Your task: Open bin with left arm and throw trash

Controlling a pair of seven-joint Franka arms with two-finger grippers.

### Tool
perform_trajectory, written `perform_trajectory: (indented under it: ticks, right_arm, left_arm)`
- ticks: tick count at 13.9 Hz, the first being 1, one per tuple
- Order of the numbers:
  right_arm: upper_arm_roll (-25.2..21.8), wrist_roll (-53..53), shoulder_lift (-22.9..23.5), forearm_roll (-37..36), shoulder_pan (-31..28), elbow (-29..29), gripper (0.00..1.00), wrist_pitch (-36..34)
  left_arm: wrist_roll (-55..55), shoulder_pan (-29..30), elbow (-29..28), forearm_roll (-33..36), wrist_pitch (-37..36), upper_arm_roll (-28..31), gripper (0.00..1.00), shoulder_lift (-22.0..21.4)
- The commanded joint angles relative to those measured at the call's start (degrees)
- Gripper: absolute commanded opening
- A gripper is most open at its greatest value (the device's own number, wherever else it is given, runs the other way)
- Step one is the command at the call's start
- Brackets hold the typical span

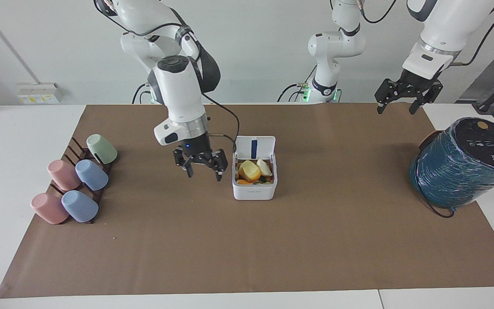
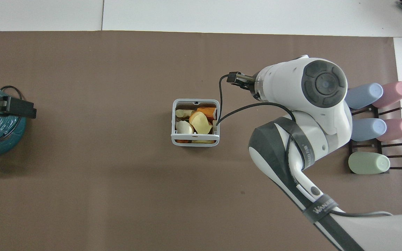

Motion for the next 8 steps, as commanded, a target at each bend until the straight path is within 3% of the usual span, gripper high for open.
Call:
perform_trajectory:
  ticks: [1,6,8]
  right_arm:
    - [0.7,-10.8,-4.9,-1.2,-6.0,-0.4,1.0,-6.5]
    - [0.7,-20.7,-10.8,-0.5,-11.9,-0.3,1.0,-16.9]
    - [-1.3,-22.4,-13.1,3.7,-11.8,0.3,1.0,-20.9]
  left_arm:
    - [0.7,0.7,-2.0,1.1,0.9,-0.4,1.0,-1.6]
    - [0.5,0.7,-2.0,1.1,0.6,-0.4,1.0,-1.6]
    - [0.4,0.7,-2.0,1.1,0.6,-0.4,1.0,-1.6]
